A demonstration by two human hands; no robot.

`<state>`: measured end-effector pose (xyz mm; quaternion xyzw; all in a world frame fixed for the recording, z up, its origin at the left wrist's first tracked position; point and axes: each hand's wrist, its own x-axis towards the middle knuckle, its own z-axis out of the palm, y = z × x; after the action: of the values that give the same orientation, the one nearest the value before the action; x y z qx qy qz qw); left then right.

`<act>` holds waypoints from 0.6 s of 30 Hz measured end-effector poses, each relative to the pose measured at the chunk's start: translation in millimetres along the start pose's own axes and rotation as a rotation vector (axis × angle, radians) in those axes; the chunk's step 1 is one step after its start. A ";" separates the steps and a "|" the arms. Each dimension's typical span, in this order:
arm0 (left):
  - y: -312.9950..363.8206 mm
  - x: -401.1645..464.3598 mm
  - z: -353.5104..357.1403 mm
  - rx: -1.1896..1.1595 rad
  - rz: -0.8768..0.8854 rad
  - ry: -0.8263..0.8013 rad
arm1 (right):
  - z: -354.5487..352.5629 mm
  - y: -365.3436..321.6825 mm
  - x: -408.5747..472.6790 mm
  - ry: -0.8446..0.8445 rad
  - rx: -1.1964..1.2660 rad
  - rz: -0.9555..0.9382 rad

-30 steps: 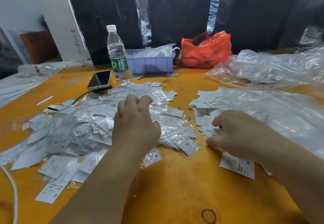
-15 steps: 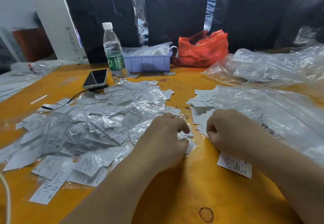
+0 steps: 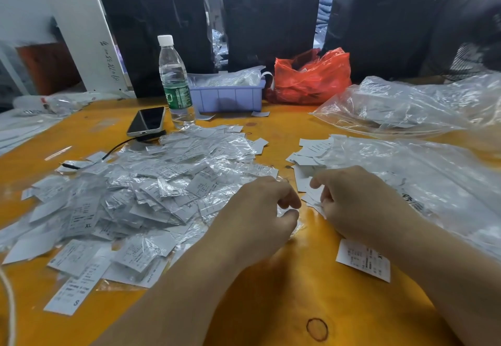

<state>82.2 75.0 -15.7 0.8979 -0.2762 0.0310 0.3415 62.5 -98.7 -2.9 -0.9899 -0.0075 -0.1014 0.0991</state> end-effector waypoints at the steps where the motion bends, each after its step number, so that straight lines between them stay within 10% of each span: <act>1: -0.4 0.1 0.1 -0.002 -0.004 -0.002 | 0.6 0.8 0.0 0.019 0.036 -0.008; 7: -3.4 1.8 -0.6 -0.091 -0.056 0.021 | 3.5 3.4 3.5 0.254 0.624 -0.184; 18: -3.4 0.5 -1.0 -0.156 -0.089 0.021 | 3.4 2.1 2.5 0.097 1.051 -0.182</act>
<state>84.6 77.5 -16.9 0.8795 -0.2341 0.0037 0.4144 65.7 -100.2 -6.0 -0.7964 -0.1384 -0.1377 0.5724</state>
